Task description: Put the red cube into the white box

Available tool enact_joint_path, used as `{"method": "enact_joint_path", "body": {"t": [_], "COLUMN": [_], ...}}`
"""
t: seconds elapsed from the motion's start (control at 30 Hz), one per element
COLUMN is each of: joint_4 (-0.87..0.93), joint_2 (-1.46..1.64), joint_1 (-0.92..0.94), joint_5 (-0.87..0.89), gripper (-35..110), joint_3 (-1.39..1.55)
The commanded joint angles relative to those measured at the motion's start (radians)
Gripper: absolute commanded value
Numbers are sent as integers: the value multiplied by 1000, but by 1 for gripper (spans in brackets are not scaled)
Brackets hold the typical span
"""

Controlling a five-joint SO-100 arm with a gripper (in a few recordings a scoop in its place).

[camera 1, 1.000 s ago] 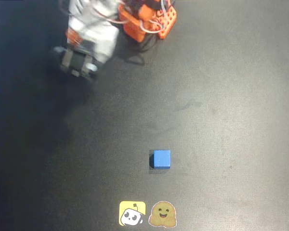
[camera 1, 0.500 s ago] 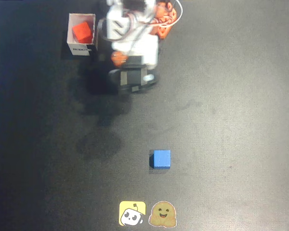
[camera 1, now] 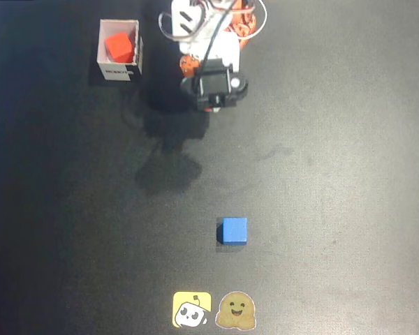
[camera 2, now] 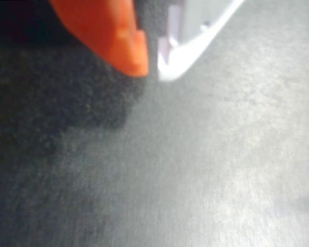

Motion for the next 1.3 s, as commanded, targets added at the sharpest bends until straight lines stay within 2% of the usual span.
{"method": "enact_joint_path", "body": {"t": [0.0,0.1,0.43,1.27], "joint_4": [-6,-51,-54,-54], "joint_2": [17,25,25,25], "joint_1": [8,11,54,31], "joint_5": [-12,-8,-31,-31], "gripper": [0,0,0,0], "joint_3": [38,126,127,129]}}
